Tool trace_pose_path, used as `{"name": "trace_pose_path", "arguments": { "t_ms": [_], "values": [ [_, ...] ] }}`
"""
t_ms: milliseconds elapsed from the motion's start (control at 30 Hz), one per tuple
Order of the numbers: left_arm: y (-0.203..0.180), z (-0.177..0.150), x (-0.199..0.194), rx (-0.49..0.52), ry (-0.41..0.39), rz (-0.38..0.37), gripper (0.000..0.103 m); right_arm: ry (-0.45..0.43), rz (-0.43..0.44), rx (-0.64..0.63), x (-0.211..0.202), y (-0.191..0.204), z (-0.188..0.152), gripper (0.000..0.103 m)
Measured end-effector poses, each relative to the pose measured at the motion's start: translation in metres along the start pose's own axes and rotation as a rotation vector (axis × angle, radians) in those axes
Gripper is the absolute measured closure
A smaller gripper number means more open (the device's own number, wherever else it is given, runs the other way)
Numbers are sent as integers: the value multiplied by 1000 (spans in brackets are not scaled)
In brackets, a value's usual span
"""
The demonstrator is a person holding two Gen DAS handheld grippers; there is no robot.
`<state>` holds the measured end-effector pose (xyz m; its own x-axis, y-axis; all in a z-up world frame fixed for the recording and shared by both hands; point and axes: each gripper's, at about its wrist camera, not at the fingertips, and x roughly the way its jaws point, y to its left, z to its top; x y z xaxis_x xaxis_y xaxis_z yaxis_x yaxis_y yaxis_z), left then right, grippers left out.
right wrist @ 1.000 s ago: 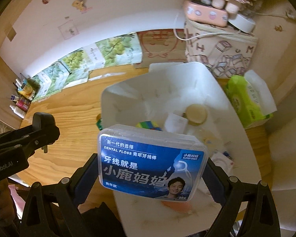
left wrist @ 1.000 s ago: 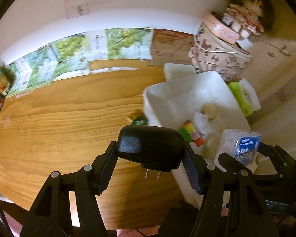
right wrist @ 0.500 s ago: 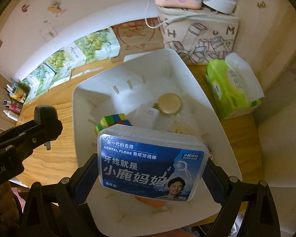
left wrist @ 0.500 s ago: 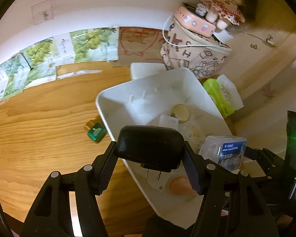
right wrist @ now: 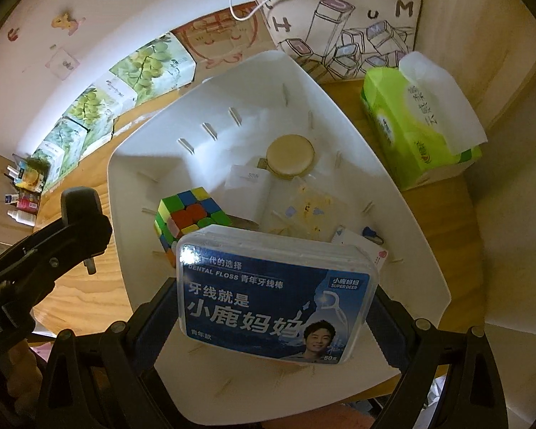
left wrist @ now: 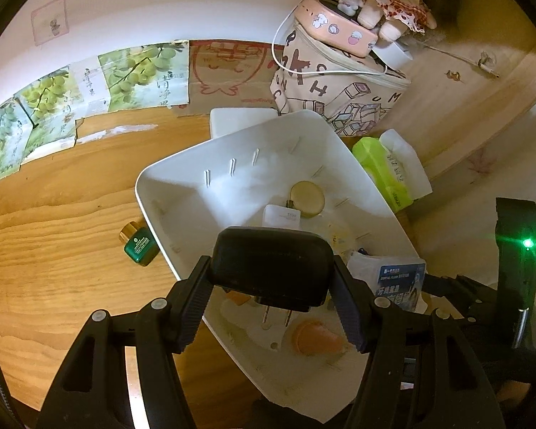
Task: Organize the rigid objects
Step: 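Open the left tool to drop the plug while the right tool releases the floss box, then lift both open tools out of the basket and move the right tool to the green jar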
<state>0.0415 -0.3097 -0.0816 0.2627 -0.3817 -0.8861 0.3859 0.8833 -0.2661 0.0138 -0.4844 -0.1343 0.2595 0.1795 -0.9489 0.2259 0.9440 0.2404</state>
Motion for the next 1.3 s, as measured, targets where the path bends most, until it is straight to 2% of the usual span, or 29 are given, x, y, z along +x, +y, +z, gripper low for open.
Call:
{"name": "trace_pose_path", "arguments": {
  "t_ms": [100,200,233,600,633,833,1033,1167,1300],
  "values": [
    [-1,0,1,2,3,-2,35,21,12,19,4,-4,1,6],
    [-1,-1,-2,4,-7,-5,24,43,27,38,7,-6,-1,6],
    [-2,-2,-4,7,-17,-8,23,50,30,44,8,-7,-2,6],
    [-9,-10,-26,72,-100,-56,21,76,53,108,11,-9,-17,4],
    [-9,-11,-27,77,-106,-61,21,74,54,112,11,-8,-18,1],
    [-5,-20,-40,92,-146,-84,21,50,51,113,6,1,-27,1],
    [8,-30,-55,85,-186,-100,21,42,58,117,6,16,-35,1],
    [28,-38,-70,56,-253,-56,21,26,62,116,5,28,-41,1],
    [53,-42,-80,18,-270,-45,21,1,75,131,3,44,-47,1]
  ]
}}
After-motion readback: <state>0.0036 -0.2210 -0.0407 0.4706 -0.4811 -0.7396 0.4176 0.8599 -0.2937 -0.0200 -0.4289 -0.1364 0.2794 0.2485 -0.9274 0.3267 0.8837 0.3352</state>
